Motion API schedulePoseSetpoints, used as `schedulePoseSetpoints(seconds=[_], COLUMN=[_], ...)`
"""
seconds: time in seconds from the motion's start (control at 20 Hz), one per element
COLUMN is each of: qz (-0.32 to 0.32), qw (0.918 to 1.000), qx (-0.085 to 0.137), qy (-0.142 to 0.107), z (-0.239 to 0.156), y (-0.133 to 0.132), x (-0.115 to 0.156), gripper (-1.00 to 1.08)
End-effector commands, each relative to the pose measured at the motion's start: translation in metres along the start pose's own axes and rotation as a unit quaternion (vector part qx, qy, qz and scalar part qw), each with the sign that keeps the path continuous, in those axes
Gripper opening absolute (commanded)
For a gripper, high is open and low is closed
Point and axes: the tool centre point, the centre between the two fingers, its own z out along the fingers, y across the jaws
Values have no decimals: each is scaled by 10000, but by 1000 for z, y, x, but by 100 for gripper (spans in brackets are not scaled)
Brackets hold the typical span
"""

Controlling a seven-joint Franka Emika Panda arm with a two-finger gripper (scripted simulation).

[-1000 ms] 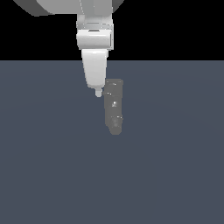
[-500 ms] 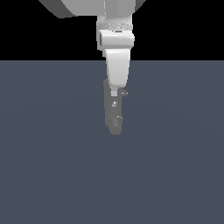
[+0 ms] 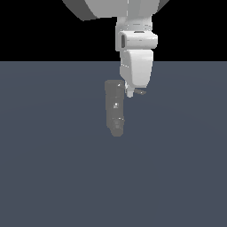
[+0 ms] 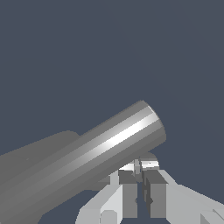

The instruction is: Turn on the faucet by rotating a designated handle.

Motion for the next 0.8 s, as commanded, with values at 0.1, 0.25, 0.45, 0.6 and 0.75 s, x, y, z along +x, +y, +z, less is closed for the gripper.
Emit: schedulePoseSetpoints(seconds=[0.1, 0.25, 0.45, 0.6, 0.75], qz=[4, 13, 23, 28, 38], qw=[10000, 10000, 10000, 10000, 10000], qx=[0, 0, 0, 0, 0], qy=[-6, -6, -5, -4, -4], z=[0, 0, 0, 0, 0], y=[-3, -7, -12, -17, -21], x=[3, 8, 15, 20, 25], gripper=[-100, -100, -100, -100, -100])
